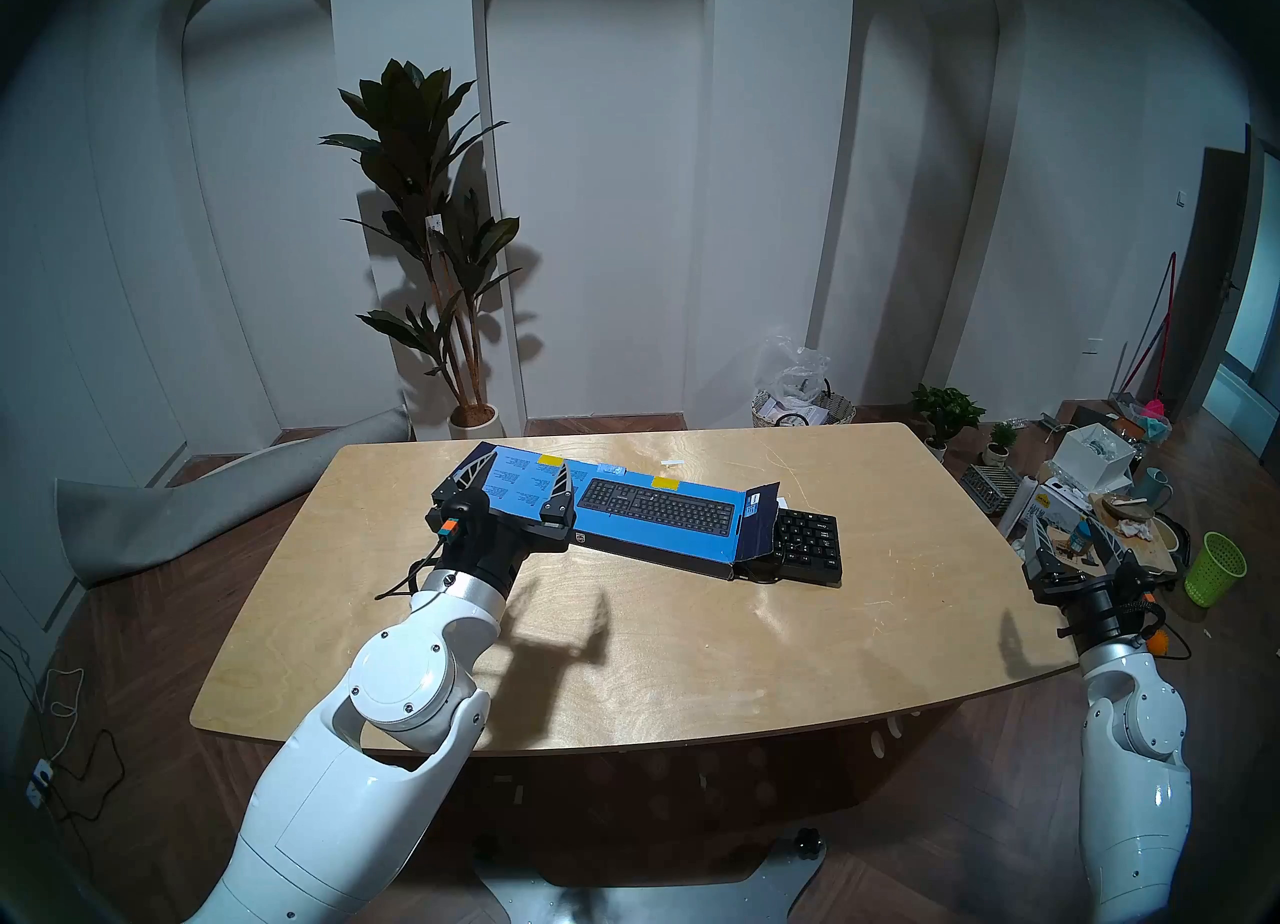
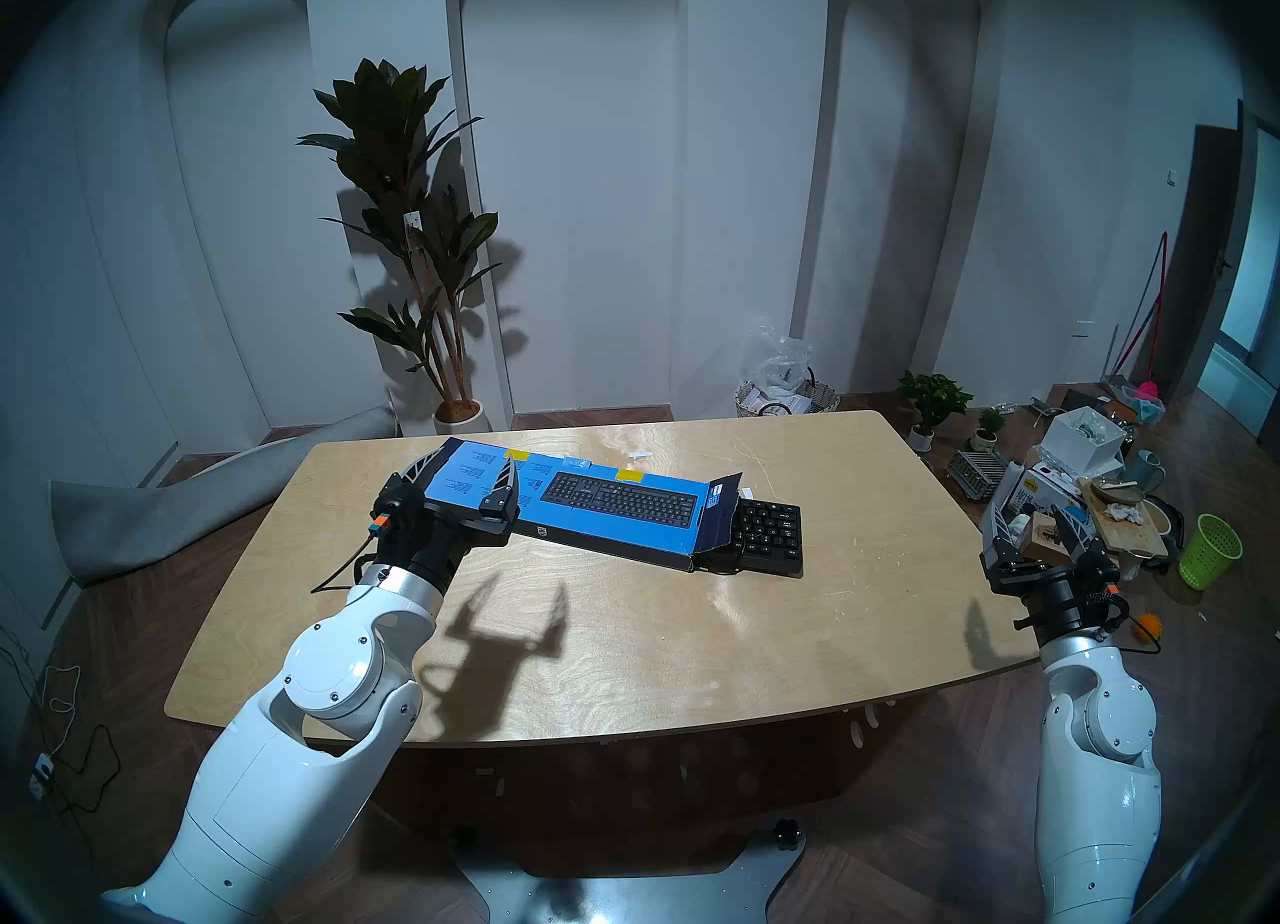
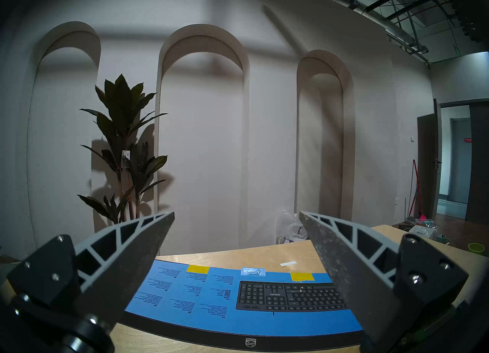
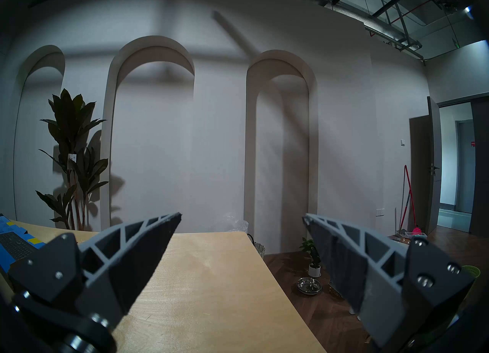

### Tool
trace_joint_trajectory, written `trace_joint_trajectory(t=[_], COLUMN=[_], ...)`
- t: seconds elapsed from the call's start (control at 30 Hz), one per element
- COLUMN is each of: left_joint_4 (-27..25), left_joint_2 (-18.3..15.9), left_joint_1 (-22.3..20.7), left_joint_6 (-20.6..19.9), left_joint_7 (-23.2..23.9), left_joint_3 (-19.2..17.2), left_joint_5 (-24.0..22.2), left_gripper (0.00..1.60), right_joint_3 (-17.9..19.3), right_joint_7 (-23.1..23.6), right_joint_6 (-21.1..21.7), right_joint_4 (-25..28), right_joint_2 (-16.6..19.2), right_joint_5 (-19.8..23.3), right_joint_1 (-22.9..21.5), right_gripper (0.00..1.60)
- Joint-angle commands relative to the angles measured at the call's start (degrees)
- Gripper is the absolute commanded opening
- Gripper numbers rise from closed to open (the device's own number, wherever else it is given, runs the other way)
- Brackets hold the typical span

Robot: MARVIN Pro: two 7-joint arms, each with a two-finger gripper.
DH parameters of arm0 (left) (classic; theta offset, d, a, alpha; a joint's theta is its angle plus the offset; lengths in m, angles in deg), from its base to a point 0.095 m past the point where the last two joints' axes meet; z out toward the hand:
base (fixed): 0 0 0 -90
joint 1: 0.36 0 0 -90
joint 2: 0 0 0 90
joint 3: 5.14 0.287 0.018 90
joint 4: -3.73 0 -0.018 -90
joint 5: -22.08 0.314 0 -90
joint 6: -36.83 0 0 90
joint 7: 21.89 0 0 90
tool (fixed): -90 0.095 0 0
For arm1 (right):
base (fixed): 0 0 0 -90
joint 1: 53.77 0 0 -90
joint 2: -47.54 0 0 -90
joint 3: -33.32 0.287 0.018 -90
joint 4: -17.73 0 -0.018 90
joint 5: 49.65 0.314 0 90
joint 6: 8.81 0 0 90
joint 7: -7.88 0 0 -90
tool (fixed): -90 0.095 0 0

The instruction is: Unwrap the new keyboard and set the wrapping aside

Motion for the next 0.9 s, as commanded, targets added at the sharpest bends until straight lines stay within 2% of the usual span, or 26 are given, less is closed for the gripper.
trace_joint_trajectory(t=[0.0, 0.03, 0.13, 0.17, 0.2, 0.23, 0.3, 0.43, 0.47, 0.5, 0.67, 0.87], left_joint_4=[-4.6, -4.6, -4.1, -3.0, -3.0, -1.9, 1.5, 4.1, 6.4, 6.4, 12.6, 18.8], left_joint_2=[-0.5, -0.5, -0.1, 0.6, 0.6, 1.2, 2.7, 4.5, 5.7, 5.7, 9.5, 13.1], left_joint_1=[-1.2, -1.2, -2.4, -3.3, -3.3, -4.3, -6.9, -7.5, -8.4, -8.4, -11.5, -15.0], left_joint_6=[-0.7, -0.7, -2.9, -4.5, -4.5, -4.6, -4.8, -5.2, -5.2, -5.2, -5.9, -6.0], left_joint_7=[7.2, 7.2, 10.0, 9.4, 9.4, 9.4, 9.1, 9.0, 7.5, 7.5, 4.0, -1.1], left_joint_3=[4.5, 4.5, 8.7, 10.3, 10.3, 11.7, 16.3, 18.7, 20.6, 20.6, 23.6, 28.8], left_joint_5=[-4.9, -4.9, -5.0, -3.8, -3.8, -2.3, 4.4, 8.1, 11.4, 11.4, 18.1, 25.3], left_gripper=[1.6, 1.6, 1.6, 1.6, 1.6, 1.6, 1.6, 1.6, 1.6, 1.6, 1.6, 1.6], right_joint_3=[0.1, 0.1, 0.1, 0.1, 0.1, 0.1, 0.1, 0.1, 0.0, 0.0, 0.0, 0.0], right_joint_7=[0.0, 0.0, 0.0, 0.0, 0.0, 0.0, 0.0, 0.0, 0.1, 0.1, 0.1, 0.1], right_joint_6=[-0.2, -0.2, -0.2, -0.2, -0.2, -0.2, -0.2, -0.2, -0.2, -0.2, -0.3, -0.3], right_joint_4=[0.8, 0.8, 0.8, 0.8, 0.8, 0.8, 0.7, 0.6, 0.6, 0.6, 0.5, 0.5], right_joint_2=[0.1, 0.1, 0.1, 0.1, 0.1, 0.1, 0.1, 0.1, 0.1, 0.1, 0.2, 0.2], right_joint_5=[0.0, 0.0, 0.0, 0.0, 0.0, 0.0, 0.0, 0.0, 0.0, 0.0, 0.1, 0.1], right_joint_1=[-0.2, -0.2, -0.2, -0.2, -0.2, -0.2, -0.3, -0.3, -0.3, -0.3, -0.4, -0.4], right_gripper=[1.6, 1.6, 1.6, 1.6, 1.6, 1.6, 1.6, 1.6, 1.6, 1.6, 1.6, 1.6])
